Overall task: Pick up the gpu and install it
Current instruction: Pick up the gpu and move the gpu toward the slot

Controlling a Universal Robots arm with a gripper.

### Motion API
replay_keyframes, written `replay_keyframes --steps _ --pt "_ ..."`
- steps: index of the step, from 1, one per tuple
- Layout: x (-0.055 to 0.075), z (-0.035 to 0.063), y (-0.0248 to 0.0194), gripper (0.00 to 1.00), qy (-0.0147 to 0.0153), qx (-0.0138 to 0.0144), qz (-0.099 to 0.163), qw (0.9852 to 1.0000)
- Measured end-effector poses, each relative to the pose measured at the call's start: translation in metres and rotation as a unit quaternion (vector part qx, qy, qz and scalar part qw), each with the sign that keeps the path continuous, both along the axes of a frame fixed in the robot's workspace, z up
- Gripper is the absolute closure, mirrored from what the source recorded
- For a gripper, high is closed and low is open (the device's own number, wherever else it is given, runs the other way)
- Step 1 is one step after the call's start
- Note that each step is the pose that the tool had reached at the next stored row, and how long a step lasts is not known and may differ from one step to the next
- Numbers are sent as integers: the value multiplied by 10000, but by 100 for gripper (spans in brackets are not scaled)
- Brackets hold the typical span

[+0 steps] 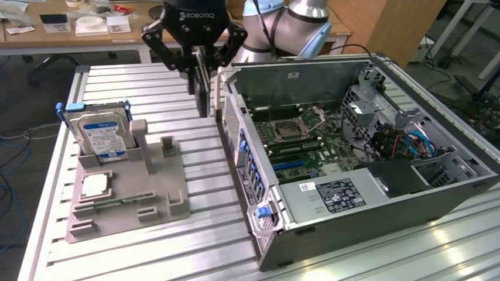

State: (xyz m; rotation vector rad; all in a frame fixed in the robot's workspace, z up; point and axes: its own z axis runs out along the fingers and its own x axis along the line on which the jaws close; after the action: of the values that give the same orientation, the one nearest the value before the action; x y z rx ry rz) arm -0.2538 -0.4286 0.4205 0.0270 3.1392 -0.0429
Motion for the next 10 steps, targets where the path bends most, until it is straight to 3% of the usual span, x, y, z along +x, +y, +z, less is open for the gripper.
replay_keyframes --steps 10 --pt "400 -3 0 72 0 2 0 10000"
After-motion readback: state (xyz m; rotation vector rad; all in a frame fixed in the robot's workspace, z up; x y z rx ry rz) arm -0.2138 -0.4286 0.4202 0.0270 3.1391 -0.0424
